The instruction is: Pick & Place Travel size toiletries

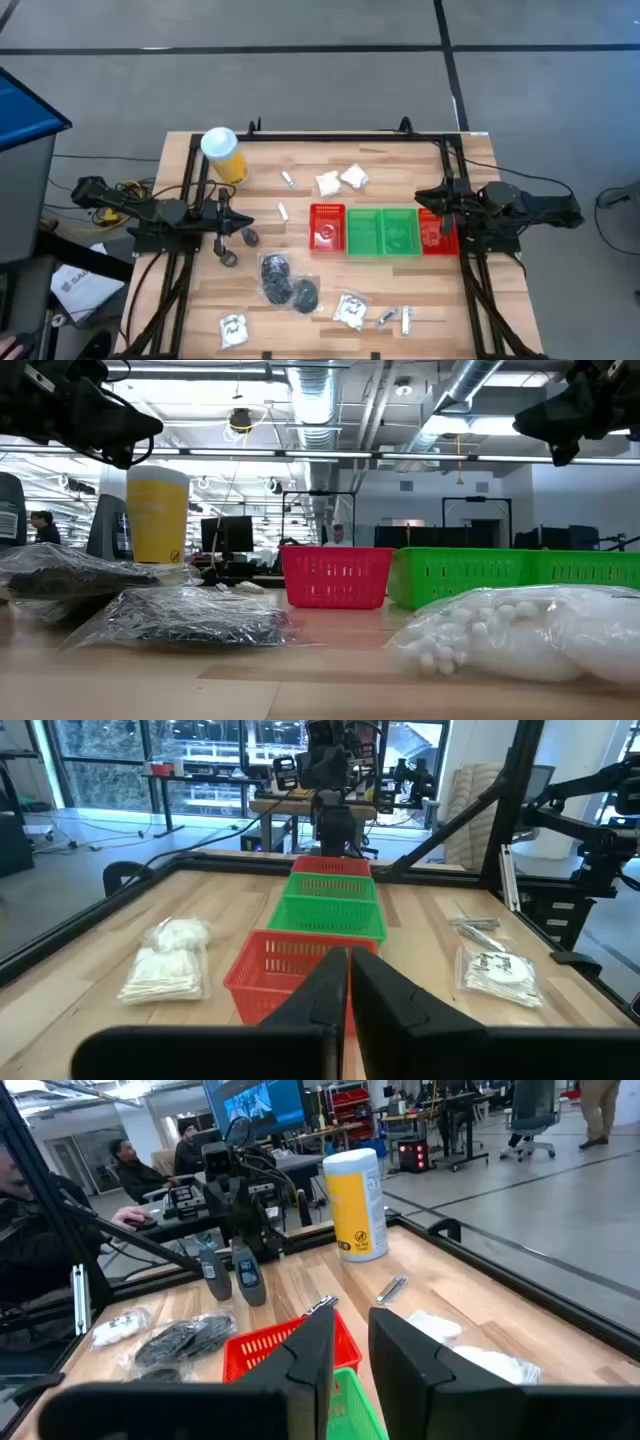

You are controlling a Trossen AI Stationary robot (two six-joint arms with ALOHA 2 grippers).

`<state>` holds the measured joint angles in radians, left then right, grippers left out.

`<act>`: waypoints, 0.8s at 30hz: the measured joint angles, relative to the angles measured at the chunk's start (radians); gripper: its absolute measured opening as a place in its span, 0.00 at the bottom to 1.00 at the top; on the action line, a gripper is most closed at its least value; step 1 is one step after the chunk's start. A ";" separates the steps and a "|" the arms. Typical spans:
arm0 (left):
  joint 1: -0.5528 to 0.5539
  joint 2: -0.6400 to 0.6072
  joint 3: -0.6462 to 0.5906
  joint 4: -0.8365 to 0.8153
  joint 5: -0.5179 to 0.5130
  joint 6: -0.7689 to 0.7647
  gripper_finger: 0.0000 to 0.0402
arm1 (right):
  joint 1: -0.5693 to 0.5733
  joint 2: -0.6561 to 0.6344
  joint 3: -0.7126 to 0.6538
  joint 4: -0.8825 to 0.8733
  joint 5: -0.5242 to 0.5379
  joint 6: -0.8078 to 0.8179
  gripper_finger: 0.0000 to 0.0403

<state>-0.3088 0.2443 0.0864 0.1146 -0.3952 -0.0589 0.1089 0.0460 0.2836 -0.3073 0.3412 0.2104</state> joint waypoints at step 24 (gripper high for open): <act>0.000 0.000 0.000 0.002 0.000 0.002 0.03 | 0.027 0.006 -0.062 0.087 -0.140 0.003 0.15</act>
<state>-0.3088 0.2443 0.0864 0.1162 -0.3950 -0.0574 0.1356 0.0518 0.2219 -0.2203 0.2014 0.2138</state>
